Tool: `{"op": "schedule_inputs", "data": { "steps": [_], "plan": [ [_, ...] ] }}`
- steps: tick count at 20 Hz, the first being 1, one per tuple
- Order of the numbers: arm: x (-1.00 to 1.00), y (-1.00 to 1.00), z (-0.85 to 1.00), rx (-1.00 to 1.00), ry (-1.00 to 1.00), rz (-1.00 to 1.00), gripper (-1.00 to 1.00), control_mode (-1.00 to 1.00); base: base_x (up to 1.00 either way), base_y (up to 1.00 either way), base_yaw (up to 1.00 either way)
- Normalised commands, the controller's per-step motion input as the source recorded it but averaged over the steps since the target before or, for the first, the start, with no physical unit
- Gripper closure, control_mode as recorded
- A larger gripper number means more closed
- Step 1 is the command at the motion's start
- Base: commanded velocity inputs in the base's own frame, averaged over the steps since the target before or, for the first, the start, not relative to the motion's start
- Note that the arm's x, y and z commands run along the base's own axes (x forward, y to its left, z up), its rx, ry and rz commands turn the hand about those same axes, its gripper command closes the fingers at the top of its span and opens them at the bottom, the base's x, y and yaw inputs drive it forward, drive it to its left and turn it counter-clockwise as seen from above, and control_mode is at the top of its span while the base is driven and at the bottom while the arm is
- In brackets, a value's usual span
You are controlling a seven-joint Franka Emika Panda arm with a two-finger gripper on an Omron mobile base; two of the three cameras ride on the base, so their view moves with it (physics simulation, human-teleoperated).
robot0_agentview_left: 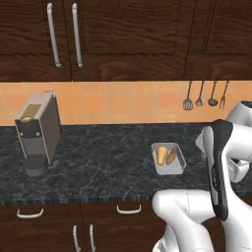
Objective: Take the meat container that has the shrimp and place it on the second highest rack of the freezer. Then take the vegetable container that has the sweet potato and squash and place it on the highest rack of the freezer.
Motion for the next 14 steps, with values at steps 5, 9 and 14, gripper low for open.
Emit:
{"op": "schedule_inputs", "data": {
  "steps": [5, 9, 14],
  "plan": [
    [0.92, 0.08, -0.55, 0.0, 0.15, 0.16, -1.0, -1.0, 0.0, 0.0, 0.0],
    [0.45, 0.13, -0.9, 0.01, 0.05, 0.01, -1.0, -1.0, 0.0, 0.0, 0.0],
    [0.46, -0.34, -0.63, 0.12, -0.02, 0.0, -1.0, -1.0, 0.0, 0.0, 0.0]
  ]
}}
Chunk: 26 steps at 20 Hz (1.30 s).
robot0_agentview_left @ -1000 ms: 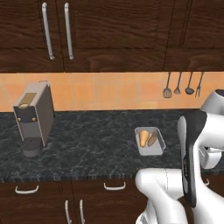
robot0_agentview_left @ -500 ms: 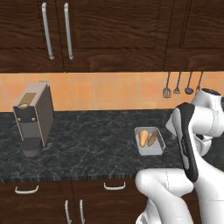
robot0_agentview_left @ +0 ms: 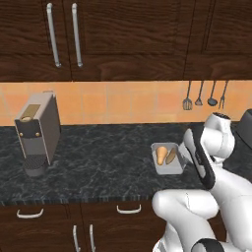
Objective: Take the meat container that has the shrimp and place it on the second highest rack of the freezer. Then take the vegetable container that has the sweet potato and squash and place it on the highest rack of the freezer.
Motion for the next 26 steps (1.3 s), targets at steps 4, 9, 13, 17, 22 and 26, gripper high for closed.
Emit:
{"op": "schedule_inputs", "data": {
  "steps": [4, 9, 13, 17, 22, 26],
  "plan": [
    [0.51, -0.04, -0.27, 0.01, -0.04, 0.0, -1.0, -1.0, 0.0, 0.0, 0.0],
    [0.65, -0.09, -0.03, 0.0, 0.06, 0.0, -1.0, -1.0, 0.0, 0.0, 0.0],
    [0.24, 0.0, -0.41, 0.0, 0.01, 0.0, -1.0, -1.0, 0.0, 0.0, 0.0],
    [0.03, 0.0, -0.38, 0.0, 0.0, 0.0, -1.0, -1.0, 0.0, 0.0, 0.0],
    [0.46, 0.0, -0.1, 0.0, 0.0, 0.0, -1.0, -1.0, 0.0, 0.0, 0.0],
    [0.28, 0.03, -0.2, 0.0, 0.0, 0.0, -1.0, -1.0, 0.0, 0.0, 0.0]
  ]
}}
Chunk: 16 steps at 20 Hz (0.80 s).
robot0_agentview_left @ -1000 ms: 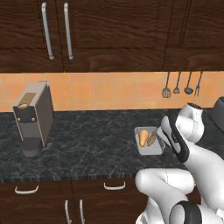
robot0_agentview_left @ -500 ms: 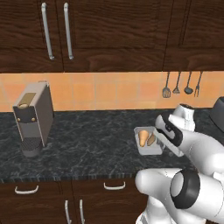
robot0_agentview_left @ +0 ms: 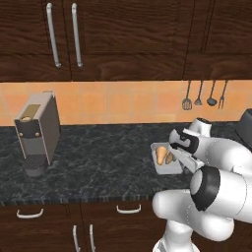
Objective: Take the meat container that has the shrimp and place it on the second highest rack of the freezer. Then take the vegetable container that has the sweet potato and squash and place it on the highest rack of the freezer.
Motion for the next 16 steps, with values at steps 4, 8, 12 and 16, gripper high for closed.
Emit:
{"op": "schedule_inputs", "data": {
  "steps": [4, 8, 12, 16],
  "plan": [
    [-0.04, 0.19, -0.3, 0.0, 0.0, 0.0, -1.0, -1.0, 0.0, 0.0, 0.0],
    [0.02, 0.11, -0.1, 0.0, 0.0, 0.0, -1.0, -1.0, 0.0, 0.0, 0.0],
    [0.01, 0.07, -0.06, 0.0, 0.0, 0.0, 1.0, -1.0, 0.0, 0.0, 0.0],
    [0.0, 0.0, -0.2, 0.0, 0.0, 0.0, 1.0, -1.0, 0.0, 0.0, 0.0]
  ]
}}
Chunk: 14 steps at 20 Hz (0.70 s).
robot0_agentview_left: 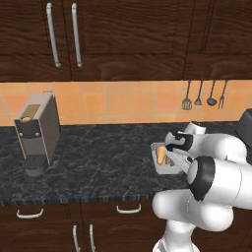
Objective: Take the meat container that has the shrimp and place it on the second highest rack of the freezer. Then take the vegetable container that has the sweet potato and squash and place it on the highest rack of the freezer.
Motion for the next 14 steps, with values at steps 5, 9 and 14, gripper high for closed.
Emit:
{"op": "schedule_inputs", "data": {
  "steps": [5, 9, 14],
  "plan": [
    [0.0, 0.0, -0.31, 0.0, 0.02, 0.0, 1.0, -1.0, 0.0, 0.0, 0.0],
    [0.0, 0.0, 0.06, -0.02, 0.06, 0.0, 1.0, -1.0, 0.0, 0.0, 0.0],
    [-0.69, 0.25, 0.41, -0.07, -0.11, 0.02, 1.0, -1.0, 0.0, 0.0, 0.0]
  ]
}}
